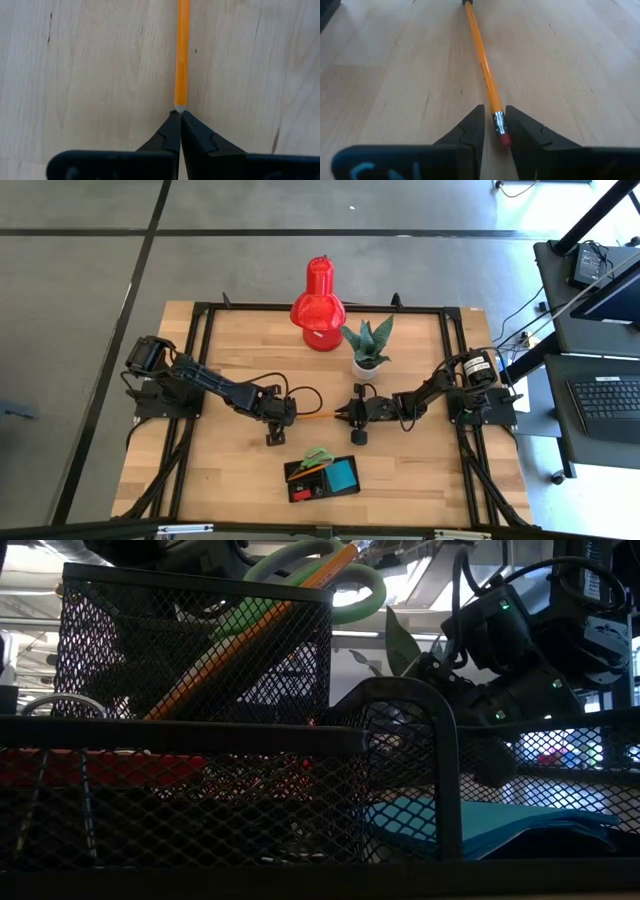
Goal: Pick and place office supplies into organizer
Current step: Put the yellow pencil into the desk organizer
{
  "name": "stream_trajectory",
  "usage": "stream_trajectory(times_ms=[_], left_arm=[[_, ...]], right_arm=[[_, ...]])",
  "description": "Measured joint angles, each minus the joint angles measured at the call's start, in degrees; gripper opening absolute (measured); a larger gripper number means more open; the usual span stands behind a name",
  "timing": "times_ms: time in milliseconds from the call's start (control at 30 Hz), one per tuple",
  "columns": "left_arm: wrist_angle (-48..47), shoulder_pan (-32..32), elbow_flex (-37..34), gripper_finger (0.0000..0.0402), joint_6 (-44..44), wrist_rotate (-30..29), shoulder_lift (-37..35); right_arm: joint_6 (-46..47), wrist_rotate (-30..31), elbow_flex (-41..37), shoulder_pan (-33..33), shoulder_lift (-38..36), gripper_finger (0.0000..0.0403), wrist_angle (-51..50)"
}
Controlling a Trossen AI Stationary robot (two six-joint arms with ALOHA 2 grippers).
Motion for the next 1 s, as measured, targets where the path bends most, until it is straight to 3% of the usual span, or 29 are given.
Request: stream_trajectory(times_ms=[233,500,733,1000], left_arm=[[0.00,-0.02,0.00,0.0003,-0.13,-0.07,0.00],[0.07,-0.13,-0.24,0.0032,0.25,-1.63,-1.14],[-1.92,-0.36,-0.77,0.0091,4.89,-1.76,-11.76],[-1.60,-1.59,-6.61,0.0106,0.67,-7.47,-21.90]], right_arm=[[-0.90,-0.19,-0.02,0.02,-0.04,0.0026,-0.04],[-0.24,-0.18,0.00,0.02,-0.04,0.0026,-0.04],[-0.51,0.07,0.00,0.02,-0.45,0.0026,-0.21],[-8.07,3.54,1.98,0.56,-8.17,0.0026,-7.59]])
